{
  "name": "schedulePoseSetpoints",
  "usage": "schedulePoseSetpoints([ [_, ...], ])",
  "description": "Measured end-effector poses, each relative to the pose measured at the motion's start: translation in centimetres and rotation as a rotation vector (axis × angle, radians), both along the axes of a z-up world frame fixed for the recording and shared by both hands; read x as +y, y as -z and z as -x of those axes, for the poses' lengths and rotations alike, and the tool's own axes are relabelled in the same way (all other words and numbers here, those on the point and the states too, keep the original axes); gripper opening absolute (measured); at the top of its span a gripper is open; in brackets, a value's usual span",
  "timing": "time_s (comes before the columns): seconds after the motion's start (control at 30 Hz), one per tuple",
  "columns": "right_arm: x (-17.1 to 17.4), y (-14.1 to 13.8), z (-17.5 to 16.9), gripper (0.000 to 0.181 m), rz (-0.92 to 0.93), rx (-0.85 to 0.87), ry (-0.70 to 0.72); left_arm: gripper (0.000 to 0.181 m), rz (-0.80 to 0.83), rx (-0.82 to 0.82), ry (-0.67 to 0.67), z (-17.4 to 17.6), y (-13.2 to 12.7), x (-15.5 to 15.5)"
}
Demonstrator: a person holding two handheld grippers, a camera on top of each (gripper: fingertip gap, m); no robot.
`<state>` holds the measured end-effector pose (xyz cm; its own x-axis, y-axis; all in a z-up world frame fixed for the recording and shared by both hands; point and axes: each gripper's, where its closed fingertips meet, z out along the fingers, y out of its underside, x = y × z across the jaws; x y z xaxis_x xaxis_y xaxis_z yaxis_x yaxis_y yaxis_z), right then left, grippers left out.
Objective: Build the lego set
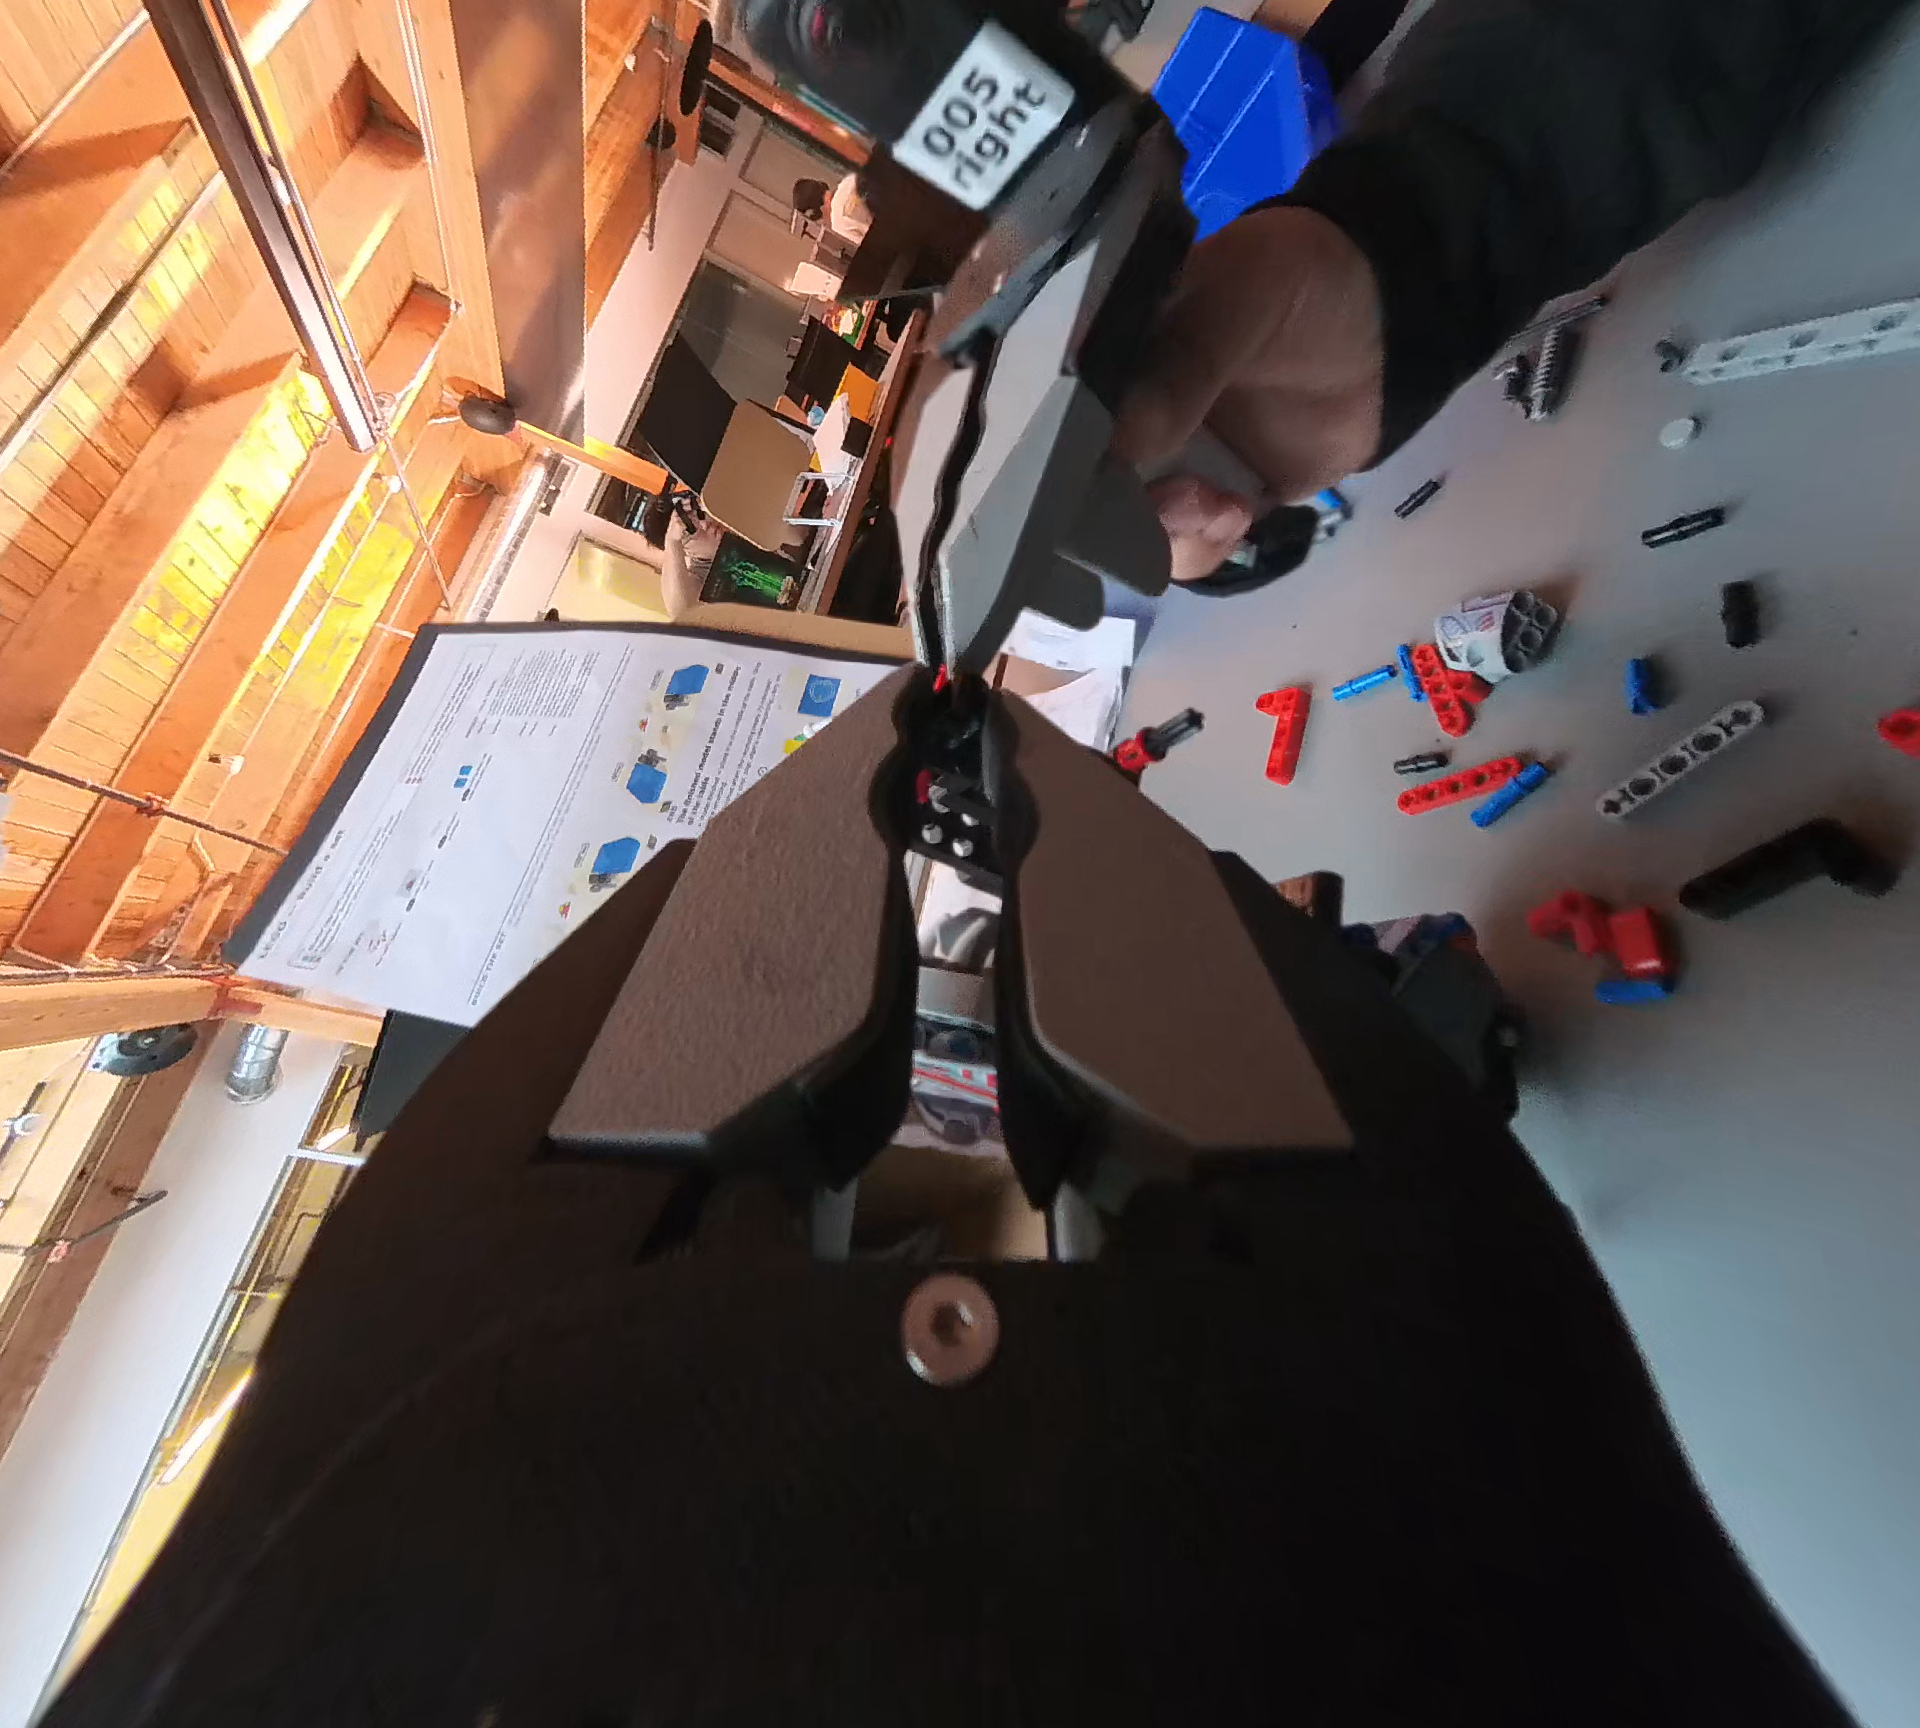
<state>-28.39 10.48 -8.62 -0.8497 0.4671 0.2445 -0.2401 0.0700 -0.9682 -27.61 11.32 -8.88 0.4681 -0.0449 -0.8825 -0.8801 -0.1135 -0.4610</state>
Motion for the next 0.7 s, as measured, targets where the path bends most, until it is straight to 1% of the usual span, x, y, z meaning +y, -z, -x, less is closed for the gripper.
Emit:
schedulePoseSetpoints([
  [0.03, 0.2, 0.0, 0.0, 0.0, 0.041, -0.053, -0.025, 0.006, -0.005, -0.001, -0.015, 0.1, -0.1, 0.2],
  [0.1, 0.4, -0.1, 0.3, 0.0, 0.052, -0.076, -0.009, 0.006, -0.007, -0.009, -0.031, 0.3, -0.1, 0.4],
  [0.27, 0.9, -0.1, 0.3, 0.0, -0.055, 0.08, 0.164, 0.007, -0.022, -0.004, -0.062, 0.4, -0.2, 0.7],
  [0.33, 1.0, -0.1, 0.2, 0.0, -0.108, 0.123, 0.197, 0.006, -0.028, -0.018, -0.062, 0.3, -0.2, 0.7],
  [0.37, 1.1, -0.1, 0.2, 0.0, -0.128, 0.125, 0.195, 0.006, -0.033, -0.021, -0.066, 0.3, -0.2, 0.7],
  [0.4, 1.6, -0.3, 0.2, 0.0, -0.112, 0.109, 0.191, 0.006, -0.045, -0.018, -0.097, 0.8, -0.3, 0.6],
  [0.43, 2.5, -0.9, 0.3, 0.0, -0.06, 0.085, 0.185, 0.006, -0.063, -0.02, -0.131, 1.7, -0.6, 0.2],
  [0.47, 3.3, -1.3, 0.3, 0.0, -0.021, 0.05, 0.163, 0.006, -0.07, -0.054, -0.135, 2.2, -0.8, -0.2],
  [0.5, 3.7, -1.1, 0.1, 0.0, -0.014, 0.01, 0.125, 0.007, -0.058, -0.09, -0.092, 1.8, -0.5, -0.4],
  [0.53, 3.9, -0.9, -0.1, 0.0, -0.015, -0.013, 0.105, 0.006, -0.051, -0.085, -0.057, 1.1, -0.3, -0.5],
  [0.57, 4.0, -0.4, 0.0, 0.0, -0.031, -0.024, 0.115, 0.006, -0.051, -0.065, -0.061, 0.8, -0.3, -0.3],
  [0.63, 3.6, 2.3, 0.4, 0.0, -0.158, -0.105, 0.127, 0.007, -0.054, -0.033, -0.093, 1.0, -0.3, 0.1],
  [0.7, 3.8, 5.3, 1.0, 0.001, -0.261, -0.196, 0.155, 0.007, -0.07, -0.065, -0.099, 1.2, -0.4, 0.2],
])
